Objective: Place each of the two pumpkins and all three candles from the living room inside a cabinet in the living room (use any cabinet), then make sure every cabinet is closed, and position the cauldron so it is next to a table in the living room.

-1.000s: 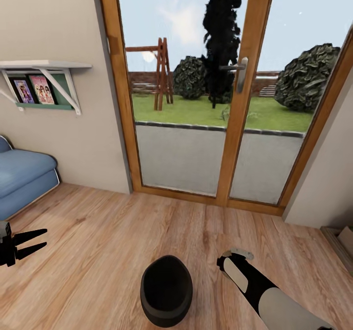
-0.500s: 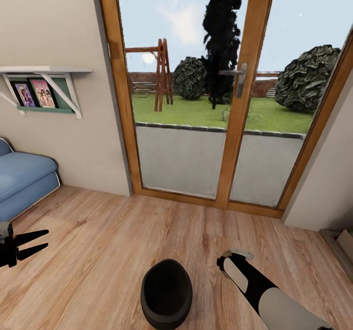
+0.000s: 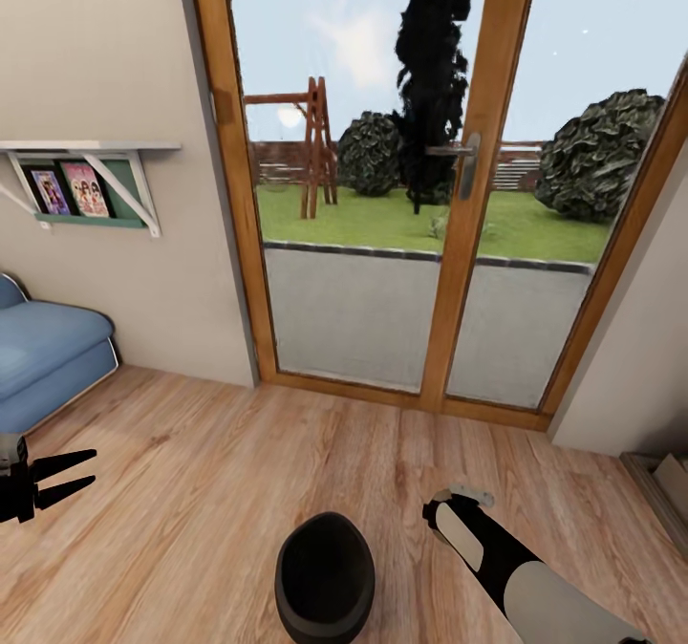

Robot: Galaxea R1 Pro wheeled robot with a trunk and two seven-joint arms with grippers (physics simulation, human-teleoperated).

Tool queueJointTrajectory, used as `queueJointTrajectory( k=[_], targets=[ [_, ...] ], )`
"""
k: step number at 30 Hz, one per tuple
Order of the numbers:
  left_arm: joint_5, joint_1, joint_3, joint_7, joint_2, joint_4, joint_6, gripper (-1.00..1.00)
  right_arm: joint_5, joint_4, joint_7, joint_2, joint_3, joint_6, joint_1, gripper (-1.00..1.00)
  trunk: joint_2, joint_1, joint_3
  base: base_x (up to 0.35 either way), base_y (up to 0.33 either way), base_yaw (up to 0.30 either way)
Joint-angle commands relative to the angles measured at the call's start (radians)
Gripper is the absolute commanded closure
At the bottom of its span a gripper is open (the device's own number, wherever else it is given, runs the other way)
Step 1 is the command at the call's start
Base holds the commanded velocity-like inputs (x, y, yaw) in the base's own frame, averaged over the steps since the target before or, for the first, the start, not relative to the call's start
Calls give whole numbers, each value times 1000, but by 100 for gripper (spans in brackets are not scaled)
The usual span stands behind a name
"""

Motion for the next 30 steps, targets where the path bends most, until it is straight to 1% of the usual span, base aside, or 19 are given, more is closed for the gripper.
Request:
queueJointTrajectory(
  k=[1, 30],
  targets=[
    [1, -1, 0, -2, 0, 1, 5, -100, -4, -2, -7, -1, 6, 6, -1, 100, 7, -4, 2, 0, 0, 0],
    [0, -1, -3, -2, 0, 1, 5, -100, -4, -2, -8, -1, 6, 6, -1, 100, 210, -115, 93, 0, 0, 0]
  ],
)
